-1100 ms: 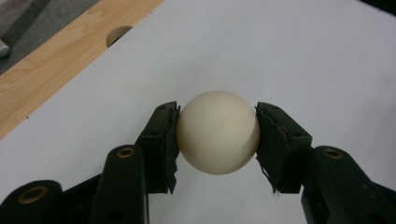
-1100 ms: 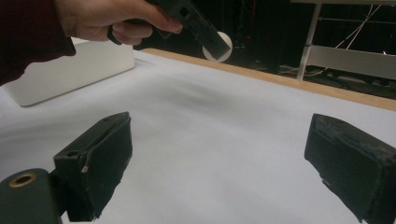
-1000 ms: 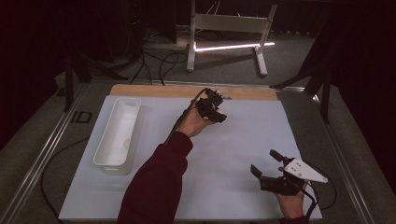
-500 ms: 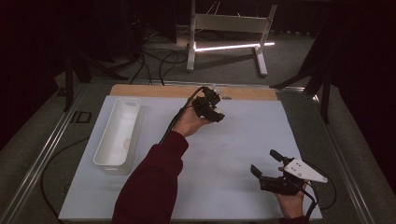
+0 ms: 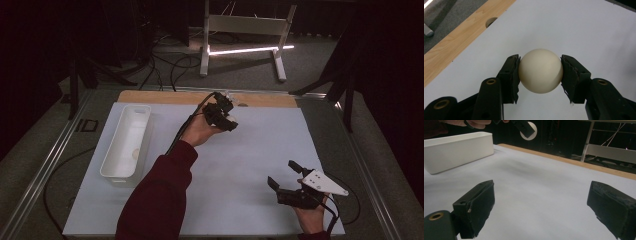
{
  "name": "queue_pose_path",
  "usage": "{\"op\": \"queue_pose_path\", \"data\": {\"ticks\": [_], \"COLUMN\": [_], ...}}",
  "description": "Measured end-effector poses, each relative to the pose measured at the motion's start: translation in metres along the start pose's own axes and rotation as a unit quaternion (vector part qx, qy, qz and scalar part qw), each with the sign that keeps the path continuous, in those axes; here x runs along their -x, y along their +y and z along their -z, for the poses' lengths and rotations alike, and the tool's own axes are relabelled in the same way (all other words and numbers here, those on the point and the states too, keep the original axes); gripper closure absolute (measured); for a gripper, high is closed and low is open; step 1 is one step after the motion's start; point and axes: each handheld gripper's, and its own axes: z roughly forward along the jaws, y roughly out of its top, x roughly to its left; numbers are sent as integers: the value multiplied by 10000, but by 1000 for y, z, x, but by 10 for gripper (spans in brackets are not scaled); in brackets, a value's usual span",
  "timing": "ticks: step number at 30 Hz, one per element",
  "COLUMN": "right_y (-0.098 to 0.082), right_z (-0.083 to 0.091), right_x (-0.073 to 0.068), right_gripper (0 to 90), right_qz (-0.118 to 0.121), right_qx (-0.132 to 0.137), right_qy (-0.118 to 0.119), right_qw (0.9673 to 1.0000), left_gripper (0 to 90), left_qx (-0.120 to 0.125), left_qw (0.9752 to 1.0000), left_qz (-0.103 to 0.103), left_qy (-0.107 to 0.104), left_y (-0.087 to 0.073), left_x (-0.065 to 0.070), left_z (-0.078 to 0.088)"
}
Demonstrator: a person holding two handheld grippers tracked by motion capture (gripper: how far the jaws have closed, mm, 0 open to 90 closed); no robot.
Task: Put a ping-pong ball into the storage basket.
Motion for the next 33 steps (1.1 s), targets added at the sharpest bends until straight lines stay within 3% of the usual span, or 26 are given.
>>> {"op": "queue_pose_path", "data": {"ticks": [12,33], "right_y": [0,-1], "right_z": [-1,-2], "right_x": [-2,-2], "right_gripper": [72,72], "right_qz": [34,46], "right_qx": [-31,-46], "right_qy": [16,21], "right_qw": [10000,10000], "left_gripper": [517,517], "left_qx": [-53,-8], "left_qw": [9999,9998], "left_qz": [-104,-102], "left_qy": [26,151], "left_y": [-4,-11], "left_x": [-1,-7], "left_z": [12,36]}}
